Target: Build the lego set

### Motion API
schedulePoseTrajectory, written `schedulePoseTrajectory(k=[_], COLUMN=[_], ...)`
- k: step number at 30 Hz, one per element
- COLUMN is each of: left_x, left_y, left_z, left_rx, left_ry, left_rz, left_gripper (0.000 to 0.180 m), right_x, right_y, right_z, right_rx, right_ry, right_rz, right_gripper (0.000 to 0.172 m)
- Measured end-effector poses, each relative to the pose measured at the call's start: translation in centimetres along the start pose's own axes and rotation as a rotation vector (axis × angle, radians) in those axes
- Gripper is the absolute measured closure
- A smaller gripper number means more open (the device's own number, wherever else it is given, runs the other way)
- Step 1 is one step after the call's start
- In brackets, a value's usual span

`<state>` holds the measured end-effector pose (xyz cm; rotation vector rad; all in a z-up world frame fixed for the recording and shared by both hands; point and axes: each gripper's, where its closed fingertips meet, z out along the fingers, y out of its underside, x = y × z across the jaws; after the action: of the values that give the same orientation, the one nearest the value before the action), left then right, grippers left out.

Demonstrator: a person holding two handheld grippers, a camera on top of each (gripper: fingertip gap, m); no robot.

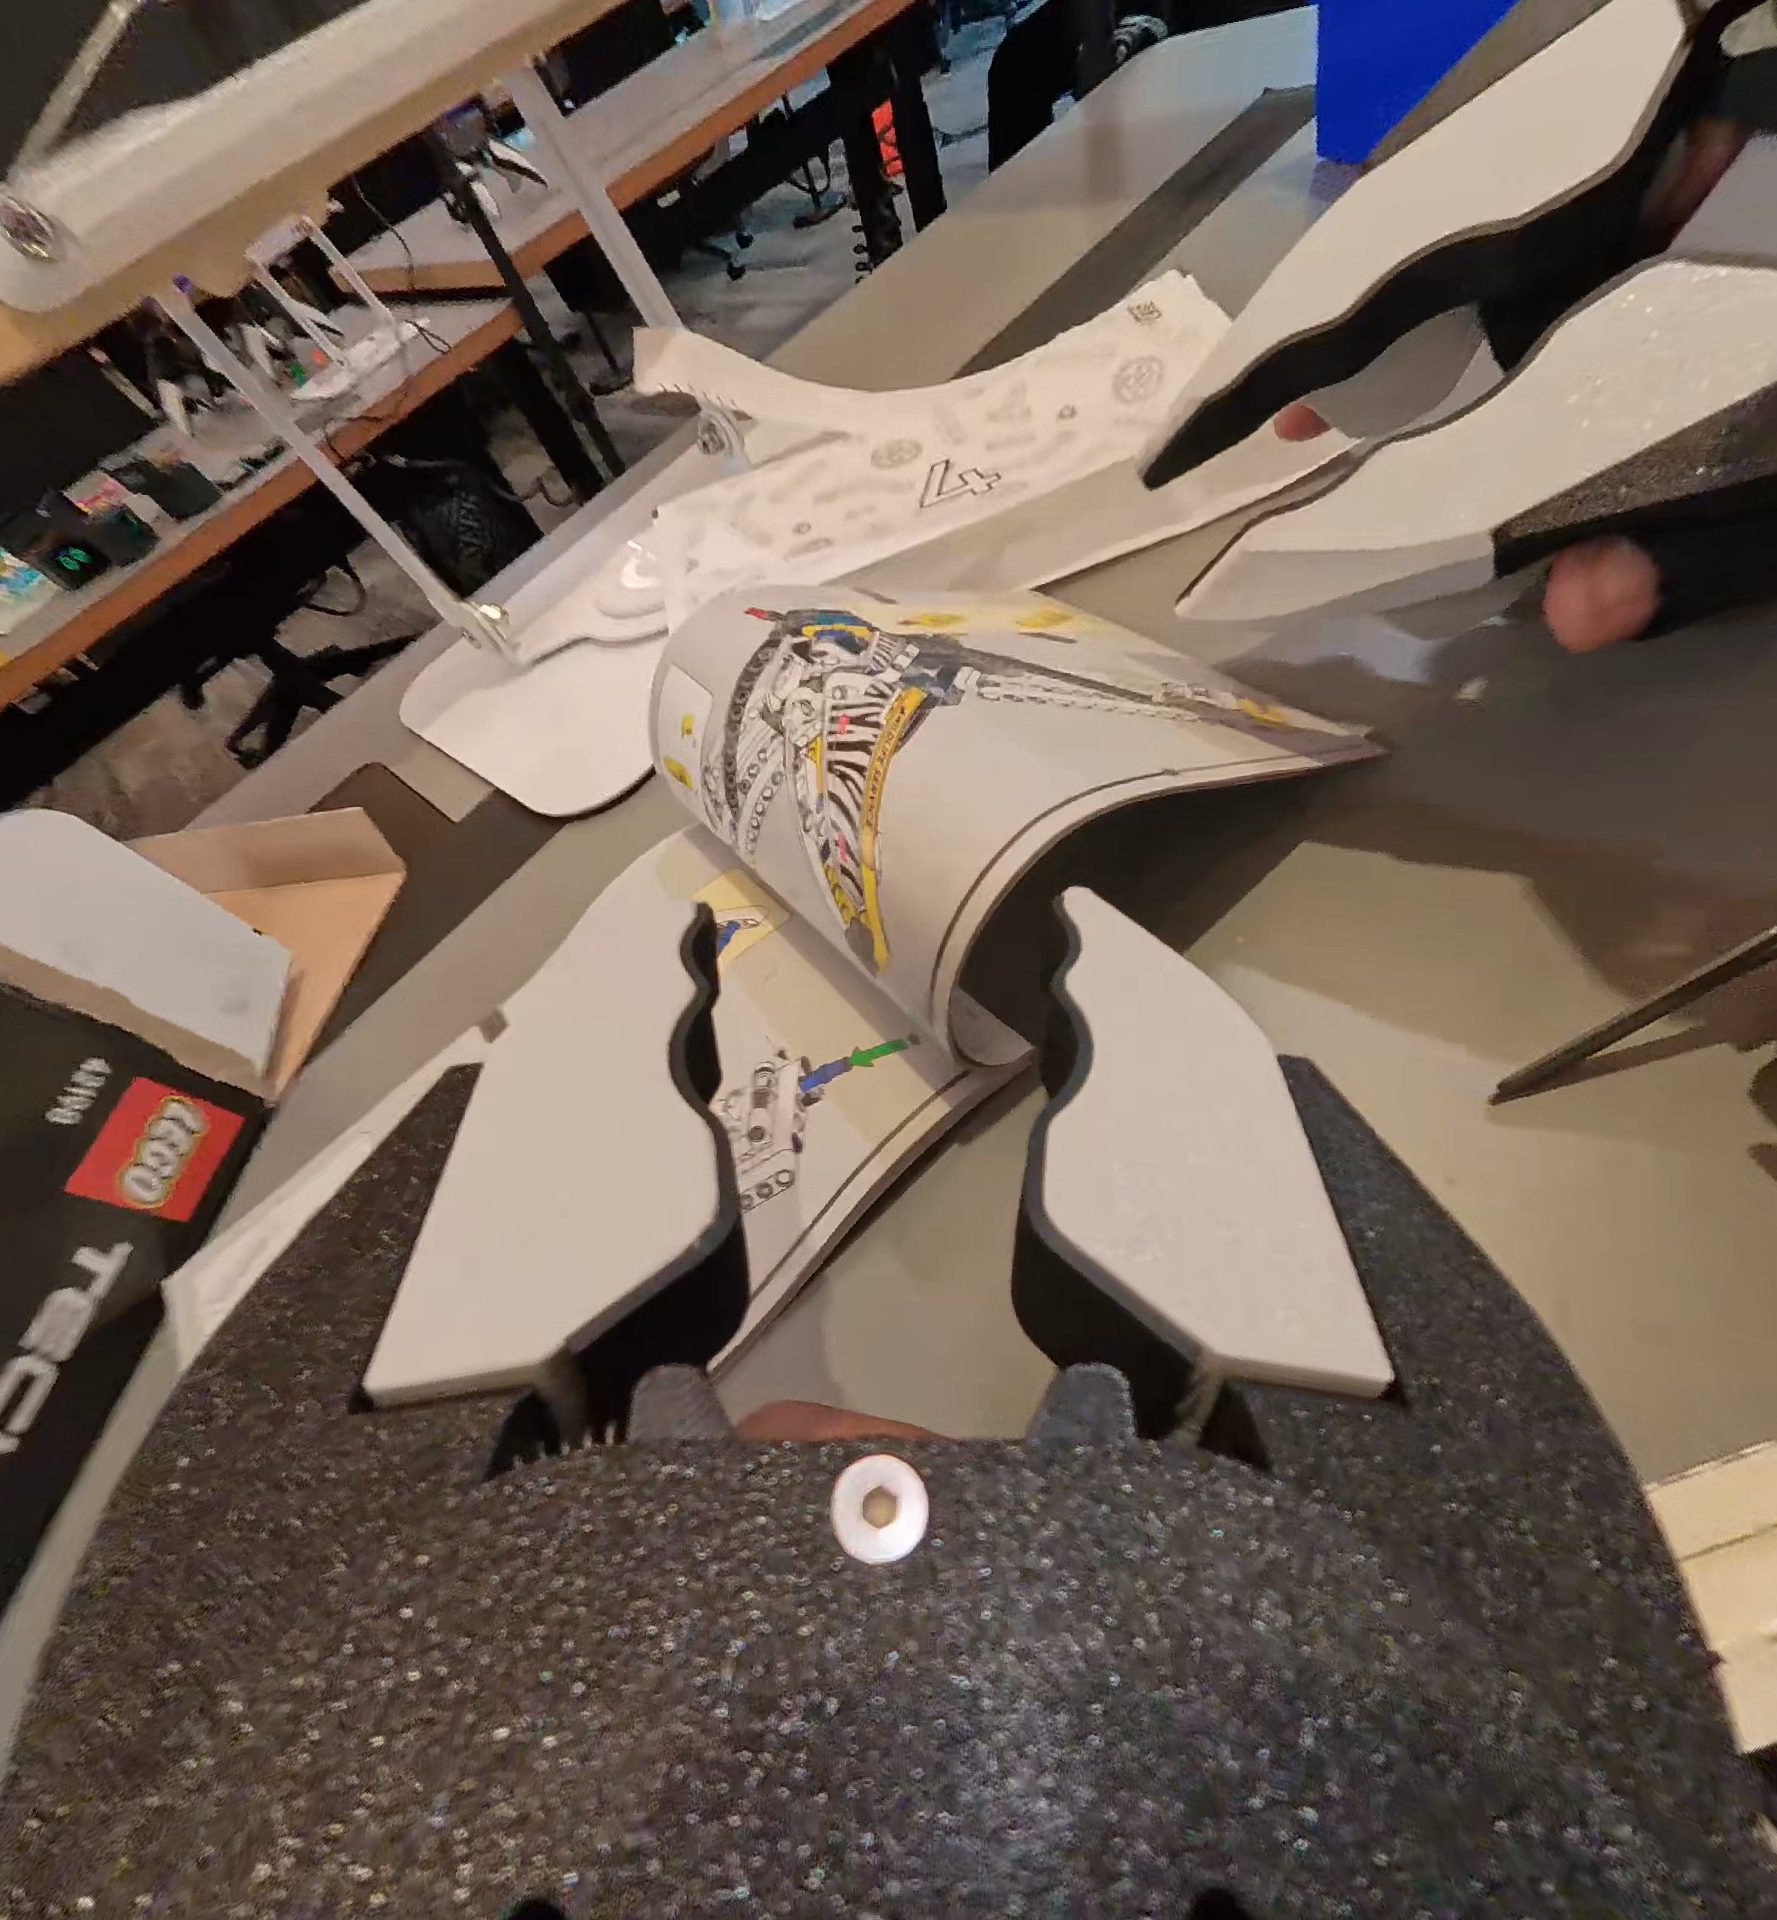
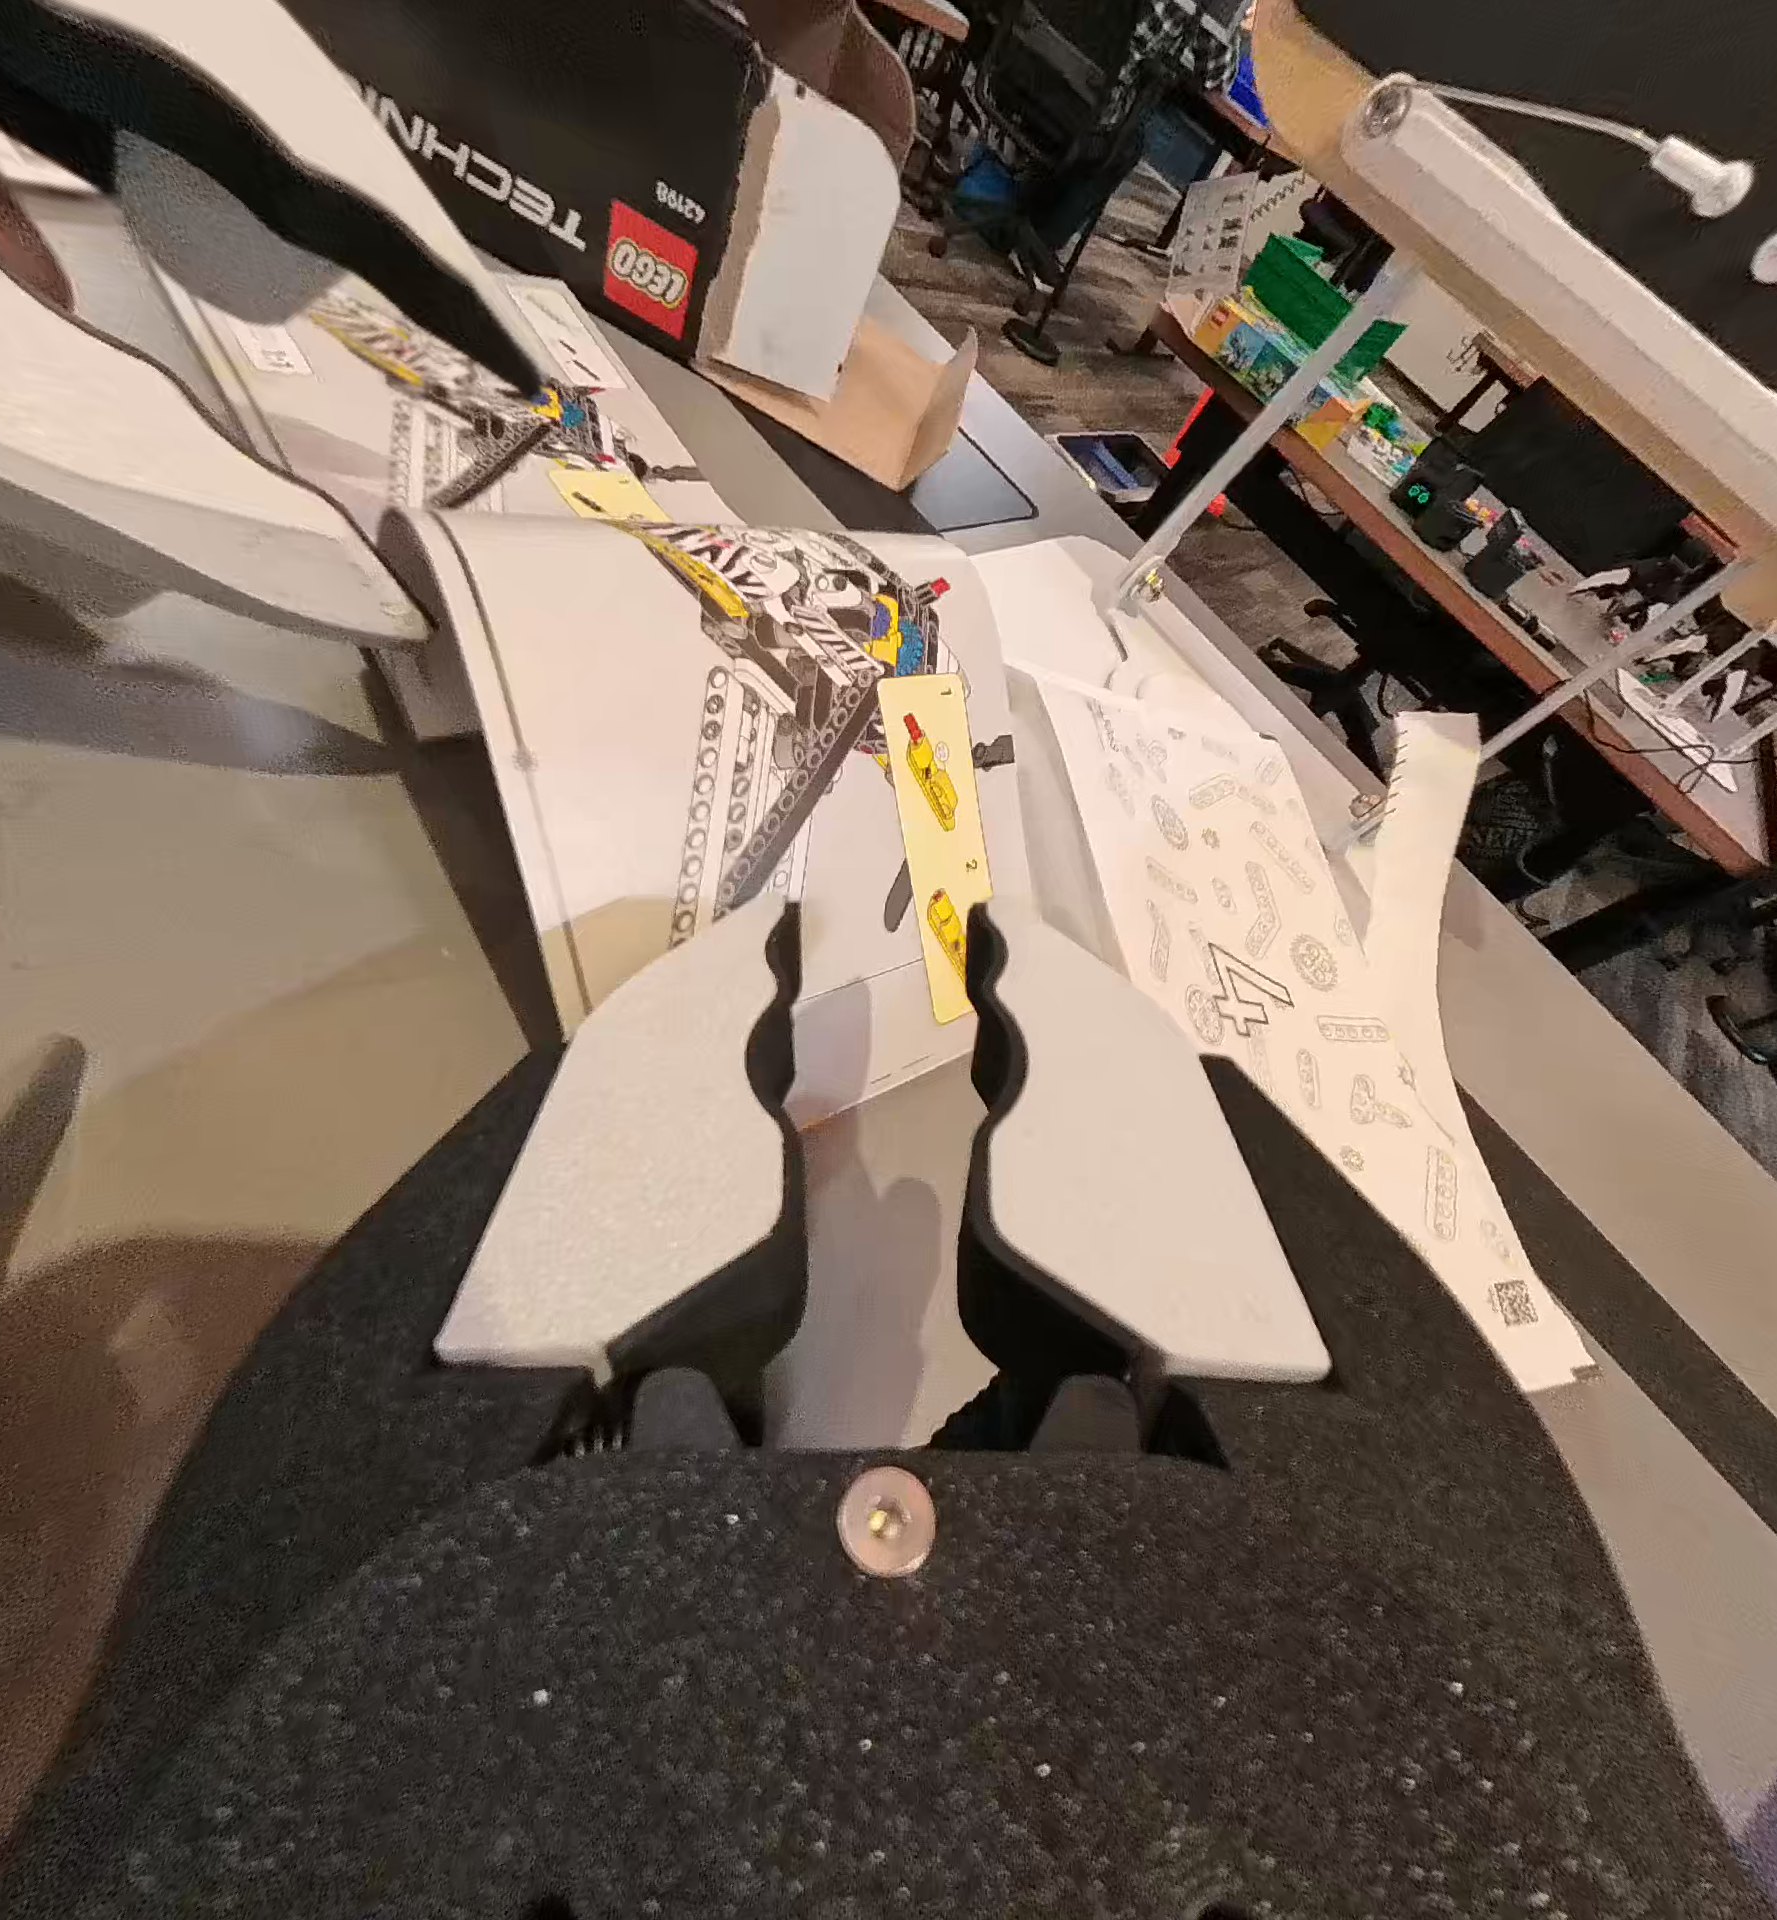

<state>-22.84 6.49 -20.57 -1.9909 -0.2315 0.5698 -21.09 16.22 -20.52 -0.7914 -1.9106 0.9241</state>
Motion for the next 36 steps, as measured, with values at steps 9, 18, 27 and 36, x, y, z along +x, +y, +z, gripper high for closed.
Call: schedulePoseTrajectory(k=[9,18,27,36], left_x=[0.7,1.3,1.5,1.5], left_y=[0.5,0.7,0.6,1.0], left_z=[0.1,0.2,0.1,-0.3], left_rx=[-0.02,-0.037,-0.026,-0.039], left_ry=[0.044,0.077,0.115,0.164], left_rz=[-0.002,0.018,-0.004,-0.056], left_gripper=[0.12,0.12,0.119,0.118], right_x=[-0.1,-0.1,-1.3,-1.4], right_y=[0.3,0.2,-0.9,-3.9], right_z=[-0.2,-0.4,0.4,-1.8], right_rx=[0.002,0.016,0.058,0.262], right_ry=[-0.013,-0.002,-0.115,-0.15], right_rz=[0.013,-0.001,-0.004,0.105], right_gripper=[0.142,0.142,0.141,0.142])
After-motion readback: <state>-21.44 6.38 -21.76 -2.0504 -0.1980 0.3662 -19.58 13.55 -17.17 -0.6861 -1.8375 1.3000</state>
